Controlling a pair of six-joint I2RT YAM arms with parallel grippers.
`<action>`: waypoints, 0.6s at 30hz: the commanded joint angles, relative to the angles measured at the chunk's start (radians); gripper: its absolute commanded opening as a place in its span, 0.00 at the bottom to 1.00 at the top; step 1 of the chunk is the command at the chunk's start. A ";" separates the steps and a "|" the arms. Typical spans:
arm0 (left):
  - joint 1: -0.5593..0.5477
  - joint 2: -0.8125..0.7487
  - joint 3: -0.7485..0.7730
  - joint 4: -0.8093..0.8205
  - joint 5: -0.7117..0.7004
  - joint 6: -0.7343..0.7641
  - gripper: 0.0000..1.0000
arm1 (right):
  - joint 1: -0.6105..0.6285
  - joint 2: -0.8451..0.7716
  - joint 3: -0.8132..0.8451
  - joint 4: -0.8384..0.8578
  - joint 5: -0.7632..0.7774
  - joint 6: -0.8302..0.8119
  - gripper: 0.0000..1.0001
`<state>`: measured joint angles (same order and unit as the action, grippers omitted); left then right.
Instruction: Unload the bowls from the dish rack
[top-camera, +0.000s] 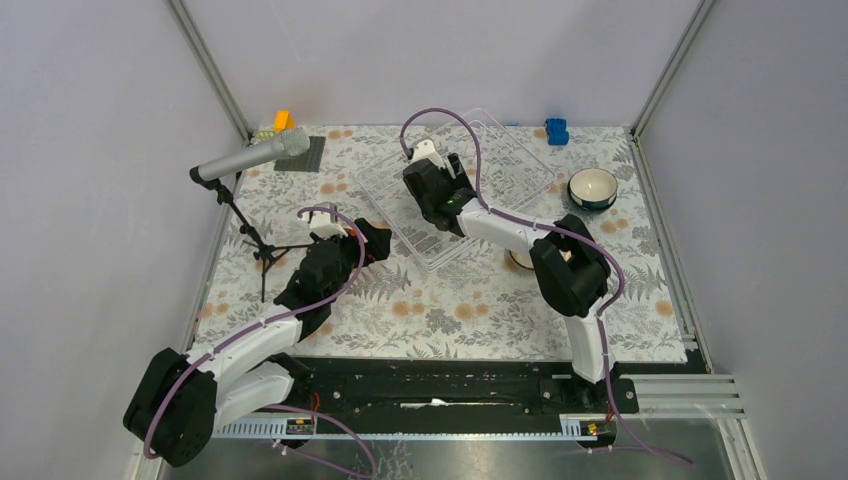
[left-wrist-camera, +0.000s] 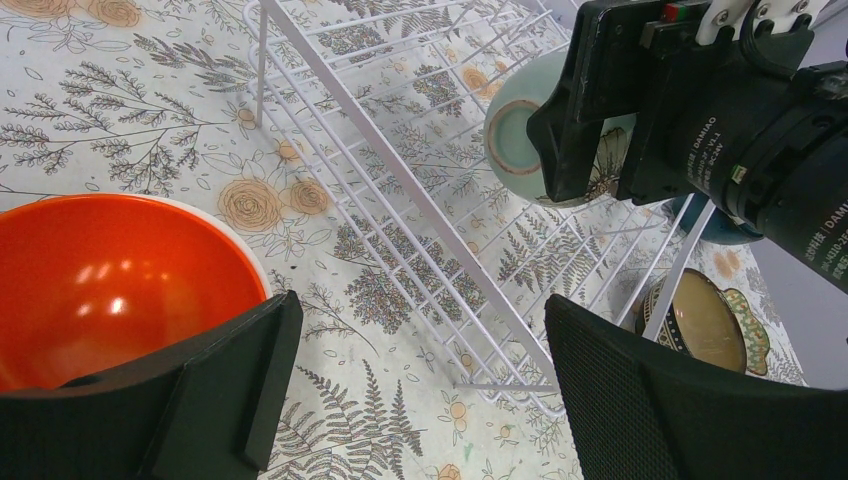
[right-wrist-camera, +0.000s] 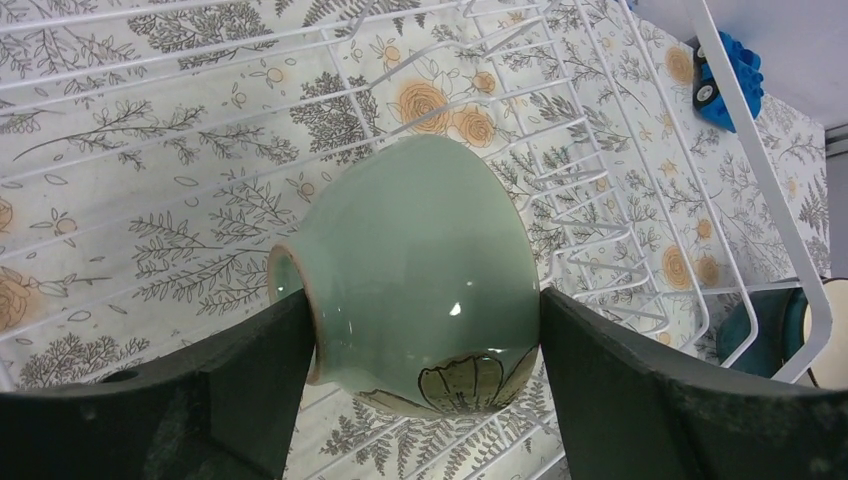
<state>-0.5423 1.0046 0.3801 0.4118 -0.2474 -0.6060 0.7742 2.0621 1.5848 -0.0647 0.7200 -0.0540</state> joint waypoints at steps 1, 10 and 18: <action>-0.004 0.003 0.022 0.033 -0.009 0.012 0.96 | 0.004 -0.003 0.020 0.006 -0.014 -0.023 0.89; -0.004 0.006 0.024 0.032 -0.007 0.011 0.96 | 0.004 -0.006 0.004 -0.011 -0.068 -0.017 1.00; -0.004 0.006 0.025 0.030 -0.002 0.012 0.96 | 0.004 -0.008 0.010 -0.057 -0.203 -0.045 0.89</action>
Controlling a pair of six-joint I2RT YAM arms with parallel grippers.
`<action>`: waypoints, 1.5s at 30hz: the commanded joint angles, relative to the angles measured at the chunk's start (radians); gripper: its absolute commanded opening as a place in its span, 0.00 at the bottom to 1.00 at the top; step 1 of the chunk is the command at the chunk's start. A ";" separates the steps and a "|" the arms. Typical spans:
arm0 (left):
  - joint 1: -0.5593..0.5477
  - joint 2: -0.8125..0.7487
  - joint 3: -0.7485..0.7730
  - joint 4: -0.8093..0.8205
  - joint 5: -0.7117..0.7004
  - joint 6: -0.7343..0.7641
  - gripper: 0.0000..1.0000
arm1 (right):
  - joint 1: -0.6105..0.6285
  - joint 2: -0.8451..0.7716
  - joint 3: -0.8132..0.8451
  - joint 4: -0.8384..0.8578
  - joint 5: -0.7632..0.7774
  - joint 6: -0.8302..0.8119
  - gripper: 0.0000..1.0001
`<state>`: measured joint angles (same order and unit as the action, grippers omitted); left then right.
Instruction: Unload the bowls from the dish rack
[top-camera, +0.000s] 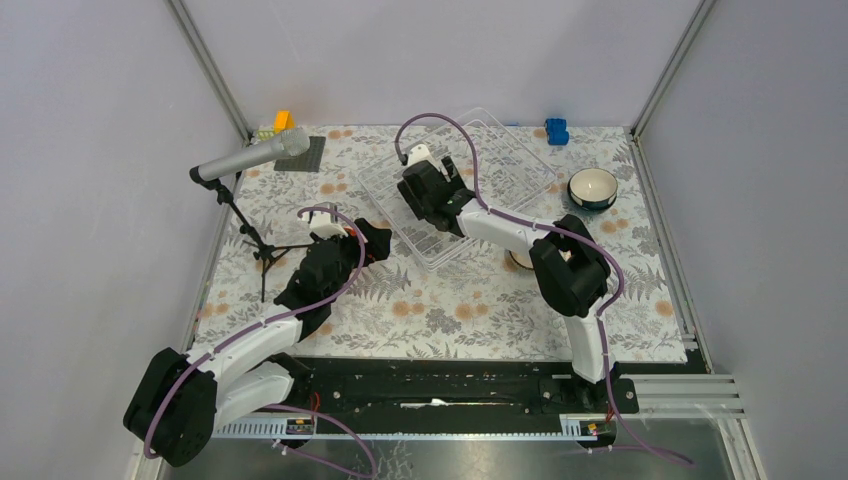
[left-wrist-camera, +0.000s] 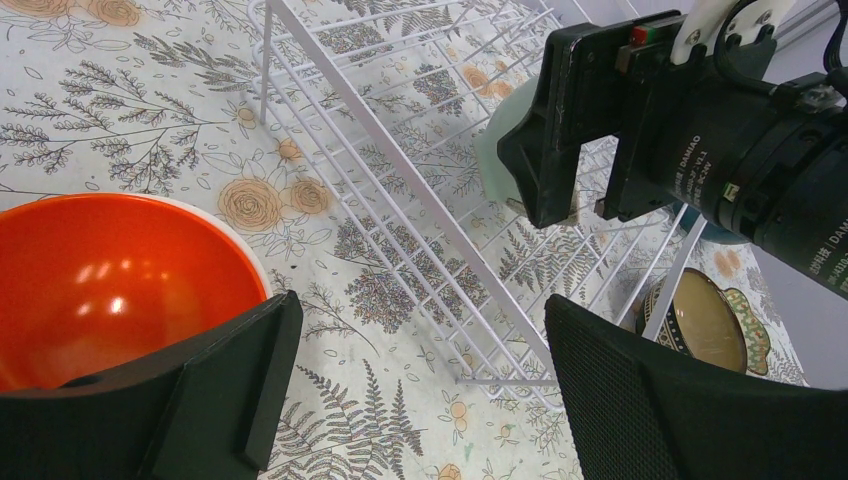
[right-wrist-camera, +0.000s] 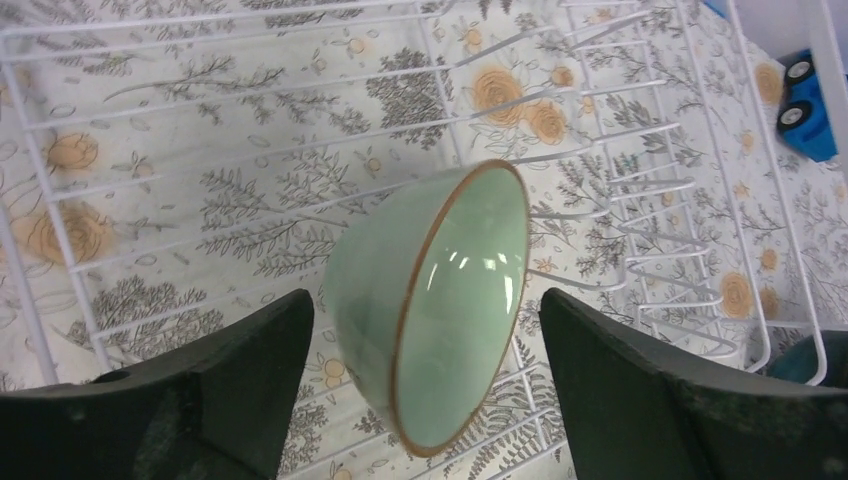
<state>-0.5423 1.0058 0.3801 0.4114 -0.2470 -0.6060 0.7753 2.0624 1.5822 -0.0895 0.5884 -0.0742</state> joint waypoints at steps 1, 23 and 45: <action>-0.004 0.004 0.025 0.030 -0.002 0.012 0.96 | 0.003 -0.006 0.014 -0.039 -0.075 -0.030 0.86; -0.003 0.005 0.026 0.029 0.001 0.012 0.96 | 0.002 -0.073 -0.007 -0.043 -0.184 -0.051 0.06; -0.005 0.026 0.033 0.064 0.100 0.035 0.96 | 0.028 -0.521 -0.209 -0.166 -0.646 -0.194 0.00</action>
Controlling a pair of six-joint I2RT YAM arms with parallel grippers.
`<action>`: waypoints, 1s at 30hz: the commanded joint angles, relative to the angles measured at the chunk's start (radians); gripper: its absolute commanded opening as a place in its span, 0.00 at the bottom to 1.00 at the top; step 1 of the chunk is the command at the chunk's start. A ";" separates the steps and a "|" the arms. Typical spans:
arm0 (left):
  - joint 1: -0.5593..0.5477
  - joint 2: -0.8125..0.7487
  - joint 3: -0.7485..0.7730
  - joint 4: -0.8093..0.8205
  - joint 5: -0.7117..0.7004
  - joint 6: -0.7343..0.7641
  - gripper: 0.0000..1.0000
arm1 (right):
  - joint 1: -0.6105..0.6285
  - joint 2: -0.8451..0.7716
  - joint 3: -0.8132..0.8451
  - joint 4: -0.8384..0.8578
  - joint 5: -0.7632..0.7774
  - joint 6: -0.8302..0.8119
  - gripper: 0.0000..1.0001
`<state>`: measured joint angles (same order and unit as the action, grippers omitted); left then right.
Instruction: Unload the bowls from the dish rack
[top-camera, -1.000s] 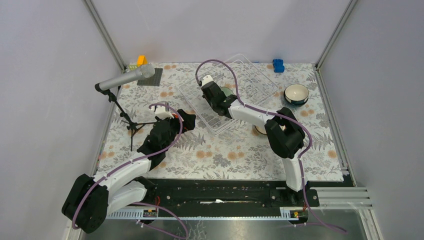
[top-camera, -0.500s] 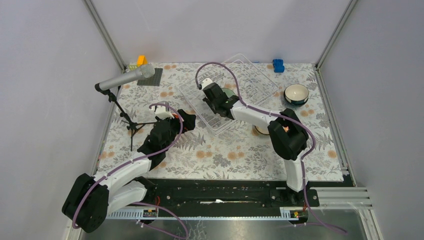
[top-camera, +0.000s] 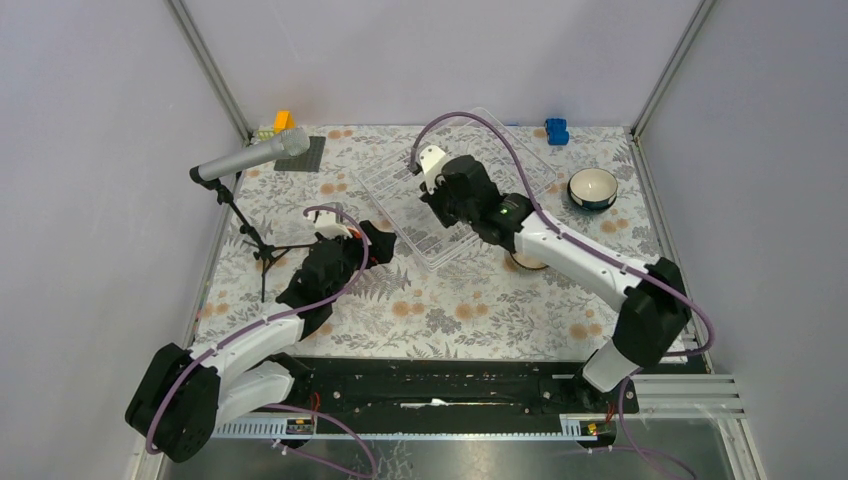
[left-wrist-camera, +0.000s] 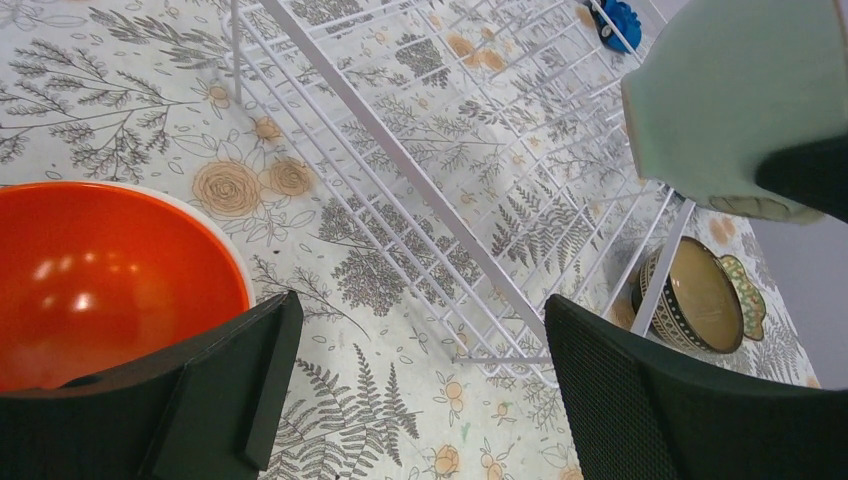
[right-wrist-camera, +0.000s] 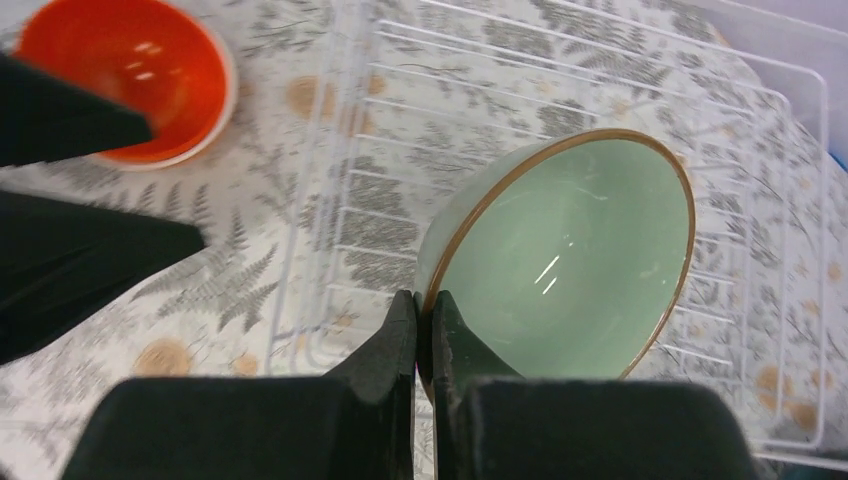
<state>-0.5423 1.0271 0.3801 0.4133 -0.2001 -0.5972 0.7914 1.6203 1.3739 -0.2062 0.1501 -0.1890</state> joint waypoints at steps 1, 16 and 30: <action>-0.005 0.004 0.033 0.061 0.051 0.025 0.96 | 0.012 -0.091 0.004 -0.082 -0.216 -0.082 0.00; -0.005 -0.005 0.031 0.058 0.049 0.018 0.96 | 0.020 -0.187 0.055 -0.514 -0.110 0.043 0.00; -0.008 -0.014 0.027 0.058 0.041 0.024 0.95 | 0.033 -0.140 -0.131 -0.400 -0.015 0.229 0.00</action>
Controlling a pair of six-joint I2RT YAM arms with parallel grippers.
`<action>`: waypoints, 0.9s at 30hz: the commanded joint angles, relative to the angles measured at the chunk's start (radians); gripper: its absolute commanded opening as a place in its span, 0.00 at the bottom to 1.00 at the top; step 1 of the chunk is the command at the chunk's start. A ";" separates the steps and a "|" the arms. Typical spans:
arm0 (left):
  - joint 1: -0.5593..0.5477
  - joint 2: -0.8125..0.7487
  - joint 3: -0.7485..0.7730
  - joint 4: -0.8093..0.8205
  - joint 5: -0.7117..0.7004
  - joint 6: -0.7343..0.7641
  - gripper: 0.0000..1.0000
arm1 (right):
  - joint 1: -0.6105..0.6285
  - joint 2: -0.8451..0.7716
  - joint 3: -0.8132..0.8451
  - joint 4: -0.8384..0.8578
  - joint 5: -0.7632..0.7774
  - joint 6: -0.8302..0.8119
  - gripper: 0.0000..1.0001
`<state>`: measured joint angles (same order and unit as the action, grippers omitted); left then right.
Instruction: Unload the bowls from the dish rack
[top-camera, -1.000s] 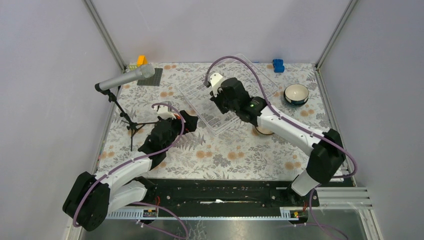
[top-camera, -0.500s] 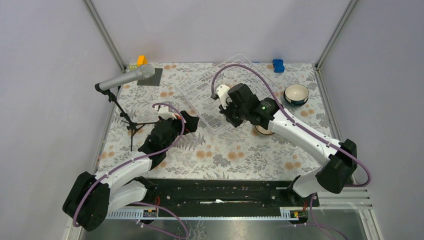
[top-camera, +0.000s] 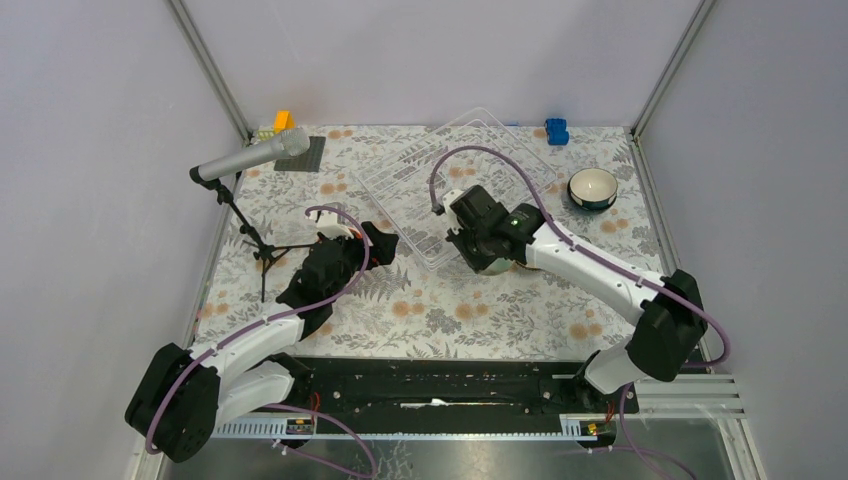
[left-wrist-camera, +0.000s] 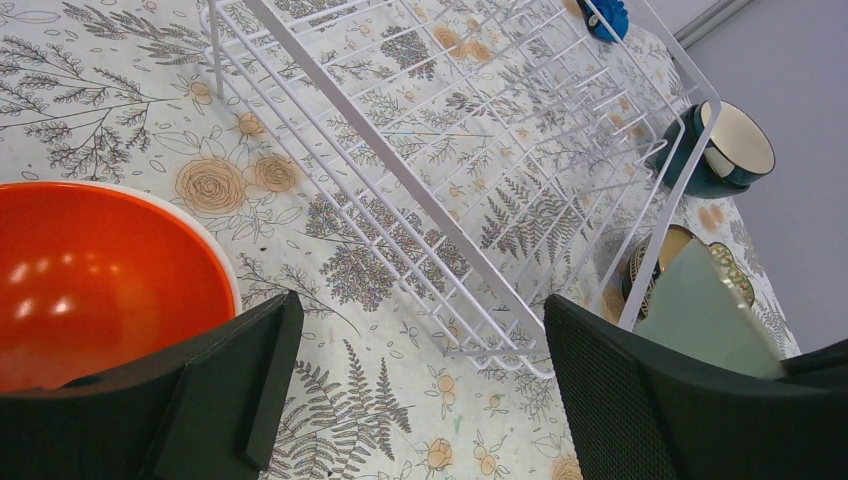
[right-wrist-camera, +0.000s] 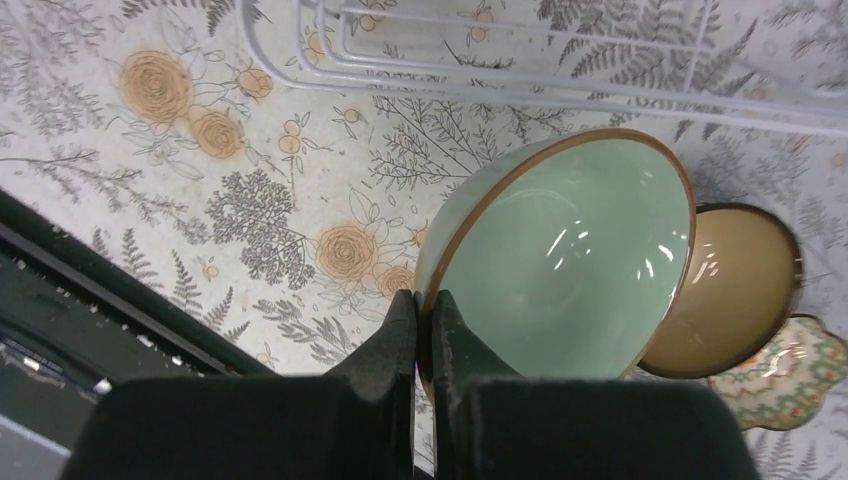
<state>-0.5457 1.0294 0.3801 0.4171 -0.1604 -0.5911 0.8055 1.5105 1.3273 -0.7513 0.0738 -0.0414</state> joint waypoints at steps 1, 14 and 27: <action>-0.005 -0.015 0.026 0.054 0.000 0.018 0.95 | 0.022 -0.039 -0.111 0.180 0.070 0.086 0.00; -0.007 -0.008 0.028 0.055 -0.002 0.018 0.95 | 0.068 0.144 -0.080 0.201 0.258 0.055 0.01; -0.007 -0.005 0.027 0.051 -0.014 0.016 0.95 | 0.095 0.015 -0.168 0.318 0.277 0.046 0.67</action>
<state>-0.5484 1.0294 0.3801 0.4191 -0.1608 -0.5911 0.8913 1.6772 1.1912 -0.5320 0.3012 0.0090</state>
